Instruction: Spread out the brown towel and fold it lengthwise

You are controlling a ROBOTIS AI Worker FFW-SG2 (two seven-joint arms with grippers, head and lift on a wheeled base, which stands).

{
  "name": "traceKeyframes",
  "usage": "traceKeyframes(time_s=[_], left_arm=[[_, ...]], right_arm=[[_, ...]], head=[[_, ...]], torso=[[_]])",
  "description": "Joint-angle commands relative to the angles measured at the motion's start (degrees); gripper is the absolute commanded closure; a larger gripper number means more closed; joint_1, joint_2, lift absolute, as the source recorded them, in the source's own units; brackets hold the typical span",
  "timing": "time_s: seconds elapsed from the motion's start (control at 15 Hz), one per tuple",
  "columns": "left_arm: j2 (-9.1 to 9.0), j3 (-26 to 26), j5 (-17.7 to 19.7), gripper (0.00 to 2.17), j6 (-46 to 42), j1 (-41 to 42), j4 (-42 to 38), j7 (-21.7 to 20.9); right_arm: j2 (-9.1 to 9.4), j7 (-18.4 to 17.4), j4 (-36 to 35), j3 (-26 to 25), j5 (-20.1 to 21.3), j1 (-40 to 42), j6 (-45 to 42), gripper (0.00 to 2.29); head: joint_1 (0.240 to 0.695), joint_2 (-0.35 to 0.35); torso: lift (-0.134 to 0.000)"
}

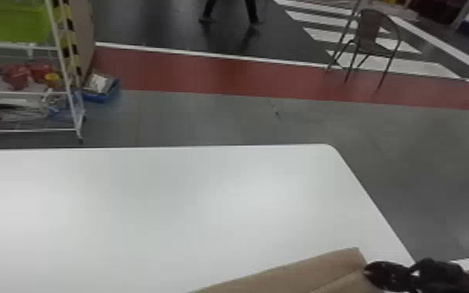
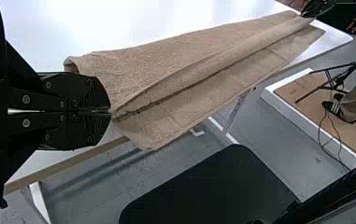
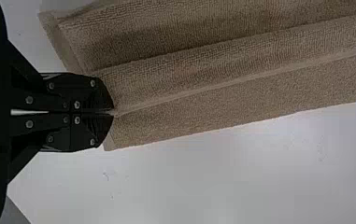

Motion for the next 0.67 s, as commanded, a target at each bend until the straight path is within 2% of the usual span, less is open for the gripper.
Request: traceKeyframes(time_s=[0.0,0.07,0.33,0.53,0.6], left_arm=[[-0.09,-0.4,0.3,0.25,-0.3,0.1,-0.3,-0.2],[-0.09,-0.4,0.5,0.0,-0.3,0.2,-0.5,-0.2],[0.0,0.4,3.0,0.02,-0.3,0.0,-0.3,-0.1],[-0.09,0.4,3.2,0.02,-0.3,-0.3,-0.2,0.0],[-0.09,0.4,3.1,0.02,-0.3,-0.4,-0.1,0.1]], right_arm=[[0.25,0.0,0.1,-0.2,0.1,0.1,-0.2,1.31],[0.34,0.0,0.1,-0.4,0.2,0.3,-0.2,1.31],[0.69,-0.2,0.0,-1.1,0.0,1.2,-3.0,1.31],[1.13,-3.5,0.0,-2.2,-0.6,3.9,-7.9,1.31],[1.31,-6.1,0.6,-2.8,-0.6,5.2,-11.3,1.31]], head=[[0.695,-0.277],[0.695,-0.28],[0.695,-0.288],[0.695,-0.271],[0.695,-0.266]], torso=[[-0.122],[-0.122],[-0.122],[-0.122],[-0.122]])
